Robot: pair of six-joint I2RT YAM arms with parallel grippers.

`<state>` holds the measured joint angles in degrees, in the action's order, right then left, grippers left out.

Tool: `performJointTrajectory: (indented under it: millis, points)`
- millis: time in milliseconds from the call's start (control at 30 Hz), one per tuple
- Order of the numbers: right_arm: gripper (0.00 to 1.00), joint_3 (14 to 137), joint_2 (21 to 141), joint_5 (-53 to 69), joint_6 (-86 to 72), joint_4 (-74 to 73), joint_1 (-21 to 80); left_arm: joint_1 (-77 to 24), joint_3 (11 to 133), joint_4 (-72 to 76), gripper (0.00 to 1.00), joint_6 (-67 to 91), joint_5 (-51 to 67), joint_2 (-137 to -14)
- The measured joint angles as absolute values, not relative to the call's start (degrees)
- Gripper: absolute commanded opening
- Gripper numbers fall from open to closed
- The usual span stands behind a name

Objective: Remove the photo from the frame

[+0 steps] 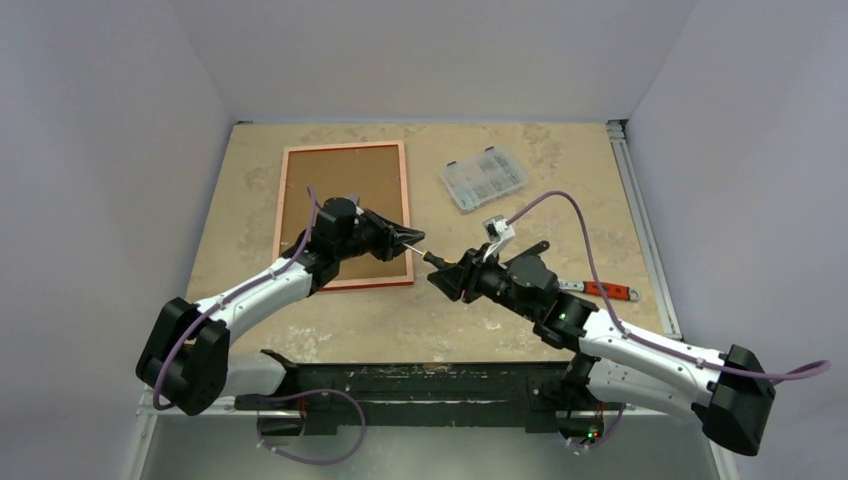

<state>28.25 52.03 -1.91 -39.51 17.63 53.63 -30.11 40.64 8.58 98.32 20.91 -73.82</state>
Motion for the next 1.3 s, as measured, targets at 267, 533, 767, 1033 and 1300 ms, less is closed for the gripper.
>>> performJointTrajectory:
  millis: [267,533,767,1033,1300]
  points:
    - [0.89,41.65,53.06,2.83,-40.84,-5.72,50.06,-30.02,40.60,1.69,0.00,91.61,20.51,-70.41]
    - [0.81,43.03,61.10,14.02,-42.37,-4.51,47.92,-30.02,40.60,-1.93,0.00,90.85,22.83,-69.43]
    - [0.66,35.68,60.16,16.25,-45.78,9.41,47.86,-30.02,40.58,-2.68,0.00,90.94,23.90,-69.23]
    - [0.60,35.09,61.63,16.62,-47.99,15.18,47.88,-30.02,40.38,-2.24,0.00,91.92,25.06,-69.23]
    - [0.60,35.99,64.27,20.18,-46.74,14.52,47.86,-30.02,39.86,-2.46,0.00,91.31,25.87,-69.25]
